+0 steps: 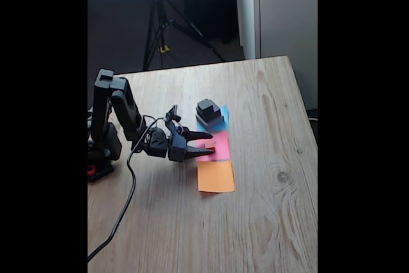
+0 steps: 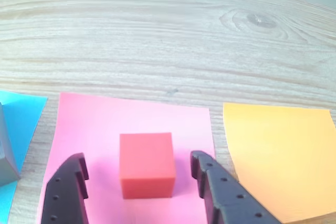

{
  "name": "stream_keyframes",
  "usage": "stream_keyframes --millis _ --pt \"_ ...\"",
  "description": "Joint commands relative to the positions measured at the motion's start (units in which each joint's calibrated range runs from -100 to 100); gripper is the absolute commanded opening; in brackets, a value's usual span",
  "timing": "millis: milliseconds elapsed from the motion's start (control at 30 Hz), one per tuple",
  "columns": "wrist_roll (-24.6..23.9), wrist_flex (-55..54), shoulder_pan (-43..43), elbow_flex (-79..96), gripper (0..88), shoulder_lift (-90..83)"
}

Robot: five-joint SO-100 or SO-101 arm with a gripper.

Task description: Tower of hanoi

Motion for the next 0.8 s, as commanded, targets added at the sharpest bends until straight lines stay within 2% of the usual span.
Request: stream_keyframes --millis 0,300,767 --pt "0.7 -1.5 -0.5 0.6 20.0 -1.0" --pt "0.7 -1.4 -0.8 0.3 19.3 -0.8" --pt "0.7 -1.1 -1.5 -2.4 13.4 1.1"
